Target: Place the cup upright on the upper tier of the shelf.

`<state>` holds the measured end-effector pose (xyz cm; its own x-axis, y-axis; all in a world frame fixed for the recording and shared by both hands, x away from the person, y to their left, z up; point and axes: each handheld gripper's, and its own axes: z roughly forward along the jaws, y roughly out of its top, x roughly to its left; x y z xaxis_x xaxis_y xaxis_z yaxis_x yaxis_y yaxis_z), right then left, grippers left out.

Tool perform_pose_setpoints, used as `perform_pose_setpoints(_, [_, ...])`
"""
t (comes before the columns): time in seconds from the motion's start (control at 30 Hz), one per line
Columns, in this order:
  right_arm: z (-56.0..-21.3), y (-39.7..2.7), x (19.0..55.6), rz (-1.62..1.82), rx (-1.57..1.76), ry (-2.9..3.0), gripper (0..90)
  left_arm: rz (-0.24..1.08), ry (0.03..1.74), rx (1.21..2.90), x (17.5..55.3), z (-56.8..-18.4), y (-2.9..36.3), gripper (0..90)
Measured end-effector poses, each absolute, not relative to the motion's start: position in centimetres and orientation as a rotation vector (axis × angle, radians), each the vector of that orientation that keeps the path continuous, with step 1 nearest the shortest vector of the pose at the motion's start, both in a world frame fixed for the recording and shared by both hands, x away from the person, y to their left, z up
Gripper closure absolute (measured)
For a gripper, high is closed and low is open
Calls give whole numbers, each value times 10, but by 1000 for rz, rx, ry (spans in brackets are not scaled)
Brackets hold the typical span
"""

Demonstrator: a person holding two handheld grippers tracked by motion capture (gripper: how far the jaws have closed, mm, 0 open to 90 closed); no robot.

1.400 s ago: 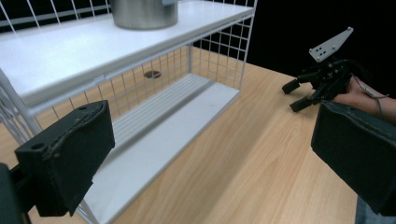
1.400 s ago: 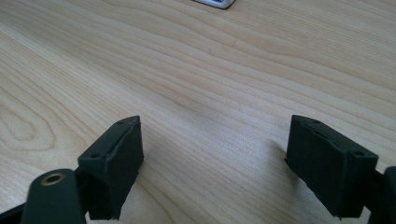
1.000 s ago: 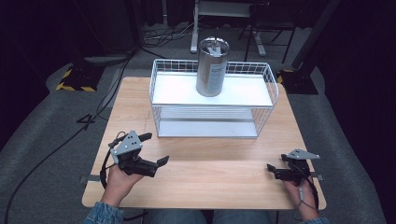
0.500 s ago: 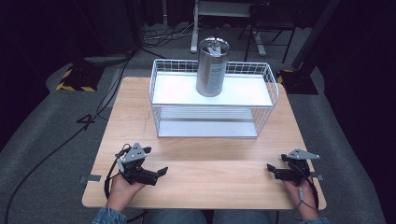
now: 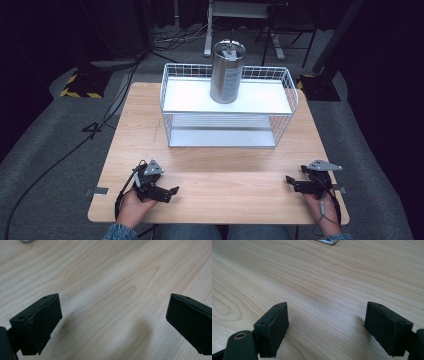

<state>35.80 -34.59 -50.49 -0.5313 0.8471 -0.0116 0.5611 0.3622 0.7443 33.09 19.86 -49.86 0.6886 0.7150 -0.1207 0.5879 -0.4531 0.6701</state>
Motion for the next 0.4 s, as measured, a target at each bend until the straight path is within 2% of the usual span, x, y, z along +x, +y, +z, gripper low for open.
perform_pose_setpoints(0.07, [-505, -346, 358, 988, 1229, 2234, 195, 233, 1002, 2212, 331, -502, 198, 9])
perform_pose_setpoints(0.27, [-505, -346, 358, 989, 1228, 2235, 195, 362, 996, 2236, 327, -506, 192, 7])
perform_pose_setpoints(0.4, [-505, -346, 358, 989, 1230, 2235, 194, 358, 1014, 2227, 326, -507, 192, 4])
